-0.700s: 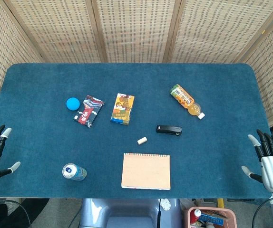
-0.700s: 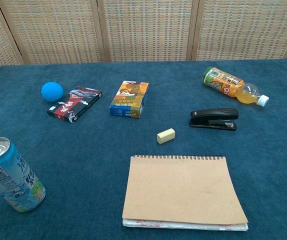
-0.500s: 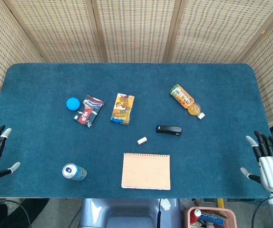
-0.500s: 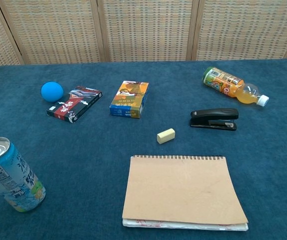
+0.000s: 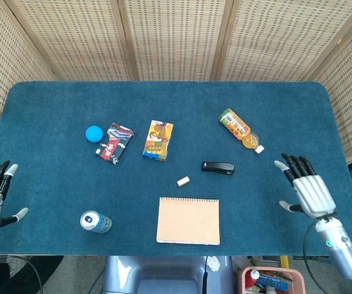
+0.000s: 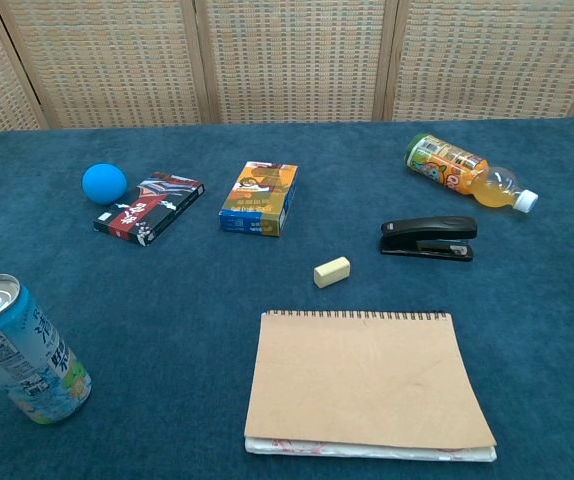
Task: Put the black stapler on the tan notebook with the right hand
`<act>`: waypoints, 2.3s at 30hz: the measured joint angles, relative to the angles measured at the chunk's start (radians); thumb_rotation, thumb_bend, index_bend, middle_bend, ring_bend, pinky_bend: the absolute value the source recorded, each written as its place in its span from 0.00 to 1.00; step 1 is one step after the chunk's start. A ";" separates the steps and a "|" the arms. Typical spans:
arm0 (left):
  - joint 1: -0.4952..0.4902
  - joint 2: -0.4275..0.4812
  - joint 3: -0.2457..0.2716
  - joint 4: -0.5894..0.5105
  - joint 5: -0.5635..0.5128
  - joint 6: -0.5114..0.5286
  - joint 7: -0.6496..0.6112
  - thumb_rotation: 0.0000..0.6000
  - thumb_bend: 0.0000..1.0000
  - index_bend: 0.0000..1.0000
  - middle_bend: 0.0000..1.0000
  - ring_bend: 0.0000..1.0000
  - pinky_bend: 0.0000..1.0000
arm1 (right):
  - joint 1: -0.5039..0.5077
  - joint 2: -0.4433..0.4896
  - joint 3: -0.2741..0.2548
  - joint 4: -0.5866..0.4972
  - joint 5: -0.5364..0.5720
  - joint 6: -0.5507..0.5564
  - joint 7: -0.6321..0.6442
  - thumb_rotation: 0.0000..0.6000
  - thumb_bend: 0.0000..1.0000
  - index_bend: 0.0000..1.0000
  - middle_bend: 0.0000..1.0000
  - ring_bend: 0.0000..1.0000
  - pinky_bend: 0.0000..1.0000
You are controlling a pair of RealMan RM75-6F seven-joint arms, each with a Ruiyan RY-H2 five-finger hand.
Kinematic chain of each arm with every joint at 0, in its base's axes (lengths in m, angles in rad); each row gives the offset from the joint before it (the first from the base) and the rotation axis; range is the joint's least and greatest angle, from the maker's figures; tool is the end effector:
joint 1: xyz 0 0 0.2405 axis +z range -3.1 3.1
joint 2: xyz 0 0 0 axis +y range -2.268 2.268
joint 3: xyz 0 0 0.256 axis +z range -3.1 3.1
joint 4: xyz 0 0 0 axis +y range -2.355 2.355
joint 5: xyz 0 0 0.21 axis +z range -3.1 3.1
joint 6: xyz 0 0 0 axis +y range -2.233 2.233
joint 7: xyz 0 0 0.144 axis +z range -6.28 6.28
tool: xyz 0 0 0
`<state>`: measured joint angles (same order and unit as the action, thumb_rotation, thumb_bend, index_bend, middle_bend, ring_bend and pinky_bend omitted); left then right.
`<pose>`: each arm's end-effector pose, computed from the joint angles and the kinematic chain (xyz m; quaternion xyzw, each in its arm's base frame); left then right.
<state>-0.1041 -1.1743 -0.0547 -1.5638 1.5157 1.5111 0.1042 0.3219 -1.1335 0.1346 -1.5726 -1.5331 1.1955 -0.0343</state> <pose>-0.3082 0.1883 0.1490 -0.6126 -0.3409 -0.3782 0.6046 -0.2682 -0.2665 0.1312 0.6962 -0.3407 0.3782 0.5062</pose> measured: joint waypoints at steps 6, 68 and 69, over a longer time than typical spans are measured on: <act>-0.008 -0.002 -0.006 -0.013 -0.035 -0.030 0.028 1.00 0.04 0.00 0.00 0.00 0.00 | 0.182 -0.071 0.052 0.057 0.072 -0.223 -0.006 1.00 0.00 0.00 0.00 0.00 0.00; -0.036 0.012 -0.023 -0.010 -0.102 -0.089 -0.003 1.00 0.04 0.00 0.00 0.00 0.00 | 0.408 -0.412 -0.065 0.013 0.080 -0.281 -0.214 1.00 0.43 0.56 0.60 0.46 0.63; -0.036 0.013 -0.024 -0.010 -0.103 -0.089 -0.004 1.00 0.04 0.00 0.00 0.00 0.00 | 0.413 -0.425 -0.064 0.015 0.085 -0.287 -0.230 1.00 0.43 0.56 0.60 0.46 0.63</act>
<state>-0.1399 -1.1614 -0.0785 -1.5740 1.4130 1.4225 0.1005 0.7351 -1.5589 0.0702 -1.5577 -1.4485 0.9081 -0.2642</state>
